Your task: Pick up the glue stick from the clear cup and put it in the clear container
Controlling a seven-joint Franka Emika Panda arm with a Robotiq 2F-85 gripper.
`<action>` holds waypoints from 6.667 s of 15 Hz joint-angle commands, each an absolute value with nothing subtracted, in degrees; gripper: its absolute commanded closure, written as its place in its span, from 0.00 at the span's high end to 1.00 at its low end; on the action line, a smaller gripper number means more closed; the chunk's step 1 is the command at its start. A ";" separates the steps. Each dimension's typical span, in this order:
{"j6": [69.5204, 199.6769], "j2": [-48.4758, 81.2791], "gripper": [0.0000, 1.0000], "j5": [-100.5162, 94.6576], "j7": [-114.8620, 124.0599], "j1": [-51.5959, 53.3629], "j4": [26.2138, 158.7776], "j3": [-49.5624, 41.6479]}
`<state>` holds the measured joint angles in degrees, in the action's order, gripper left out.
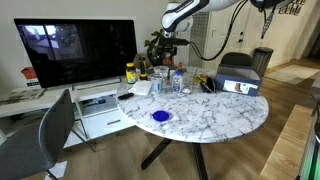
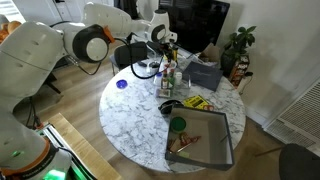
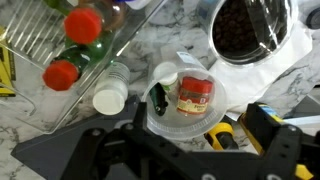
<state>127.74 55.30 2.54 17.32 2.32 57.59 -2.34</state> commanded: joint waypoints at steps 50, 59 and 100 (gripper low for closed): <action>114.97 70.27 0.24 2.95 20.17 1.38 29.65 -3.56; 87.44 63.81 0.24 -5.76 15.48 2.70 29.97 -10.43; 116.08 70.75 1.00 8.71 8.96 -13.19 40.55 0.60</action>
